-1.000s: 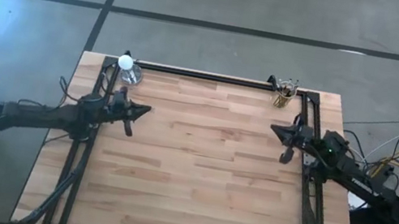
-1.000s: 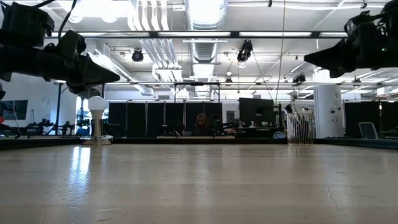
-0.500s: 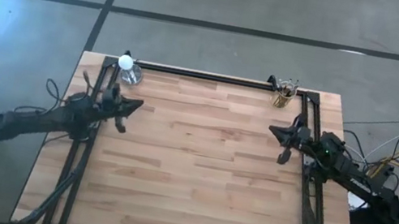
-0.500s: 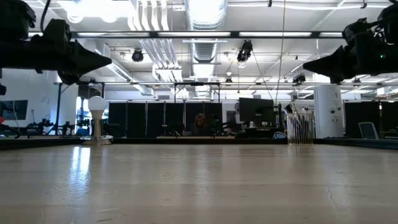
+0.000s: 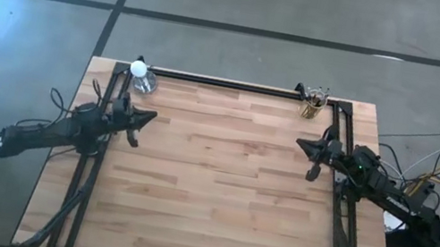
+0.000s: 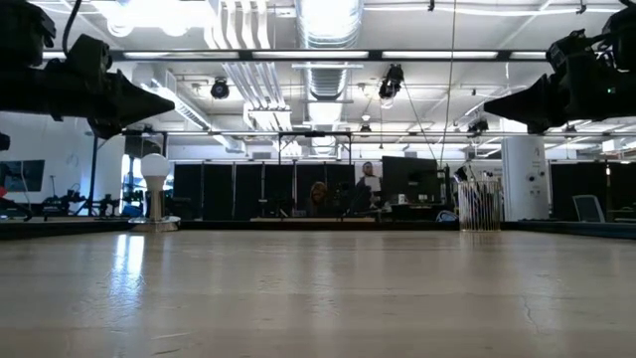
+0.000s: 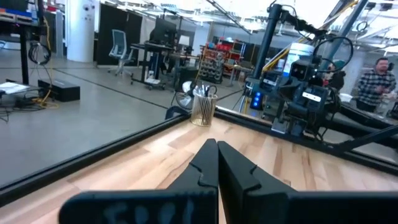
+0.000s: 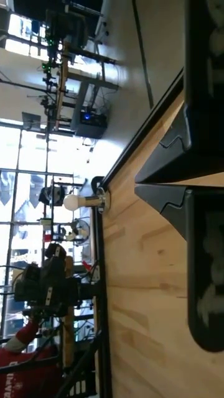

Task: Sort items
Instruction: Return to Home Position

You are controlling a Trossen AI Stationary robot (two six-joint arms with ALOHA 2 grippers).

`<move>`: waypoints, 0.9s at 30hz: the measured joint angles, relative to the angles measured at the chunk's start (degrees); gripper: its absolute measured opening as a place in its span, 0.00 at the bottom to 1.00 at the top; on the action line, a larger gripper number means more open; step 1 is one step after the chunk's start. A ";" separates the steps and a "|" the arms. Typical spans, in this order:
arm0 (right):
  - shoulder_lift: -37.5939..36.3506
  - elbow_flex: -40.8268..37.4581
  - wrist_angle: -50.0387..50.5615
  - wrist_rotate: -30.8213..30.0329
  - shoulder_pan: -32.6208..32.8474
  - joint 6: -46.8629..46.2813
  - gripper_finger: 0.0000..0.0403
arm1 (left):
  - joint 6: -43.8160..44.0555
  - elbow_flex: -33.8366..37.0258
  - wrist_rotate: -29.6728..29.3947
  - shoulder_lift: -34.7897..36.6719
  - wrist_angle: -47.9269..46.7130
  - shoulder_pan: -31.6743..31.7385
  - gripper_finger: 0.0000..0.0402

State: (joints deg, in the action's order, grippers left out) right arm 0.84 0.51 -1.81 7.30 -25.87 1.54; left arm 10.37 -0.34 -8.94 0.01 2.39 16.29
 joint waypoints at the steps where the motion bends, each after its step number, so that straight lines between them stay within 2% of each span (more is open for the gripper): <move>1: 0.00 0.00 -0.05 -0.01 0.00 0.00 0.02 | 0.09 0.00 -0.06 0.00 0.01 0.00 0.00; 27: 2.70 0.00 0.03 0.05 0.00 -4.41 0.02 | 2.69 -0.17 -0.12 -0.13 0.15 0.00 0.00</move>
State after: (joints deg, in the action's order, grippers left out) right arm 3.54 0.51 -1.78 7.35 -25.87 -2.86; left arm 13.06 -0.51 -9.06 -0.12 2.55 16.29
